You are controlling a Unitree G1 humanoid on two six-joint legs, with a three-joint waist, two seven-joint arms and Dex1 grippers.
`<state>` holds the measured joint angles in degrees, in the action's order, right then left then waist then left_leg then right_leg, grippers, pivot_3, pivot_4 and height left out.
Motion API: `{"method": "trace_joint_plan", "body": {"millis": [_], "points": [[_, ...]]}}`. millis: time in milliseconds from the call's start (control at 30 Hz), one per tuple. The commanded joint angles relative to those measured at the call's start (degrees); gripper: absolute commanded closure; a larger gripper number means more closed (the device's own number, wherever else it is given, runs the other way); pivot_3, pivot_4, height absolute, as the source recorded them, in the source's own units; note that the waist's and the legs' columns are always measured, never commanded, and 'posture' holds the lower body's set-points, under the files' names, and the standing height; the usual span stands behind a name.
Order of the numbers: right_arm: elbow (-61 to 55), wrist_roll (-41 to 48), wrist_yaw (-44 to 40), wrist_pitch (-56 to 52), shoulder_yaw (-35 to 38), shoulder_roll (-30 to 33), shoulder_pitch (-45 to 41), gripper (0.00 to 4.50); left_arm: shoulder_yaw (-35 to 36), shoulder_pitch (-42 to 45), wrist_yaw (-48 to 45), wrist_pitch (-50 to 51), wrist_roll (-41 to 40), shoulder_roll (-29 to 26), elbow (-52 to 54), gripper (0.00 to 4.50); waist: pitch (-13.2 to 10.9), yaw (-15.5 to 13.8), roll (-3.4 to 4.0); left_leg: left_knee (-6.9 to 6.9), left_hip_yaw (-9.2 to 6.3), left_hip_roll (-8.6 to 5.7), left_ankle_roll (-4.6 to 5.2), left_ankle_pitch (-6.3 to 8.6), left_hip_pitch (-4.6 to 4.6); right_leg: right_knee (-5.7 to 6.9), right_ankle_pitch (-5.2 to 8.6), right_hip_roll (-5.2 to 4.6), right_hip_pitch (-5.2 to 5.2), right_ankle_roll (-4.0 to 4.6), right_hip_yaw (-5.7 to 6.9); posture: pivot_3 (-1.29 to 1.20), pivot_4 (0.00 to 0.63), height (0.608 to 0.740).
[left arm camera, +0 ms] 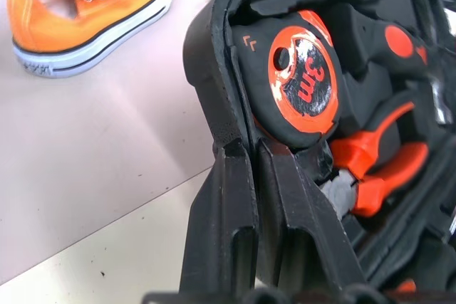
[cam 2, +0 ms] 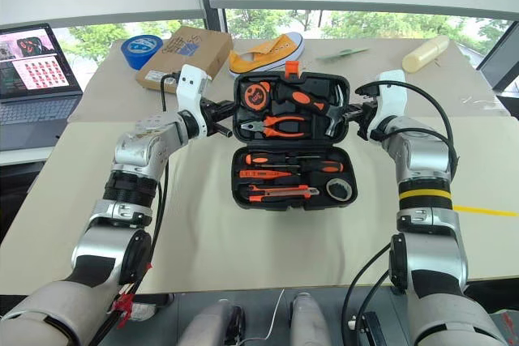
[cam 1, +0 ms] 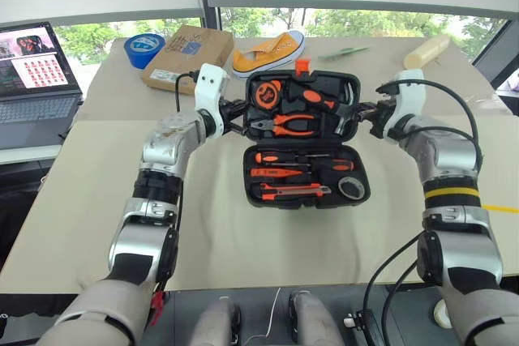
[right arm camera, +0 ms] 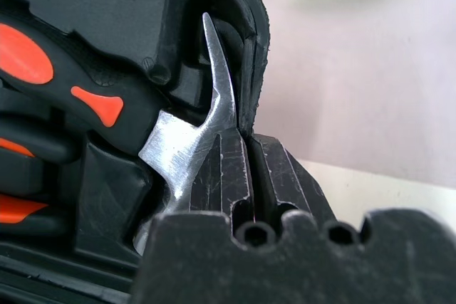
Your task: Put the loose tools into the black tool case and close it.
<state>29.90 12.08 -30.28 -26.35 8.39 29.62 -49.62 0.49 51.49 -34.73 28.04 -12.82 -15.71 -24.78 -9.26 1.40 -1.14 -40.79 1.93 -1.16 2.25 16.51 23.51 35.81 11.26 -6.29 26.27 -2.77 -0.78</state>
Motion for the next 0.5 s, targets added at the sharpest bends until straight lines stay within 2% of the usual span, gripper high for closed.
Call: {"method": "trace_joint_plan", "body": {"millis": [33,200,333,367,500], "points": [[-8.96,1.06,-2.55,6.45,0.09,-0.41,2.01,4.44,-3.35,-3.71,-4.60,-4.52,0.11,-0.19,8.34,4.50,0.00,-0.04,0.00,-0.01,0.00,0.01,0.00,0.00,0.00,0.01,0.00,0.00,0.00,0.00,0.00,0.00,0.150,0.735],[-21.64,3.15,-6.02,7.39,0.61,1.05,14.03,4.44,-1.97,-12.72,-2.99,-7.05,0.18,-2.02,17.04,4.50,0.01,-0.32,0.02,-0.02,-0.02,0.03,0.05,0.03,-0.08,0.04,0.00,-0.01,-0.07,0.00,-0.01,0.00,0.150,0.735],[-32.03,5.50,-8.37,7.78,3.27,2.95,24.07,4.44,-0.25,-19.58,-2.29,-2.41,-2.51,-3.46,26.41,4.50,0.03,-0.42,0.03,-0.03,0.01,0.06,0.15,0.09,-0.21,0.06,0.00,0.01,-0.16,0.00,-0.02,0.00,0.150,0.735],[-35.31,6.60,-9.27,8.25,4.44,3.55,27.07,4.11,0.30,-21.88,-2.16,-0.83,-3.56,-4.07,29.68,4.50,0.04,-0.41,0.04,-0.03,0.01,0.08,0.18,0.10,-0.23,0.07,0.00,0.02,-0.16,0.00,-0.03,0.00,0.150,0.735],[-47.58,12.24,-12.95,7.86,12.02,6.88,38.95,2.92,4.02,-33.22,-1.89,5.04,-8.16,-7.96,43.76,3.17,0.09,-0.46,0.11,0.07,-0.05,0.11,0.38,0.23,-0.43,0.09,0.01,0.07,-0.20,0.00,-0.04,0.00,0.150,0.735]]}}
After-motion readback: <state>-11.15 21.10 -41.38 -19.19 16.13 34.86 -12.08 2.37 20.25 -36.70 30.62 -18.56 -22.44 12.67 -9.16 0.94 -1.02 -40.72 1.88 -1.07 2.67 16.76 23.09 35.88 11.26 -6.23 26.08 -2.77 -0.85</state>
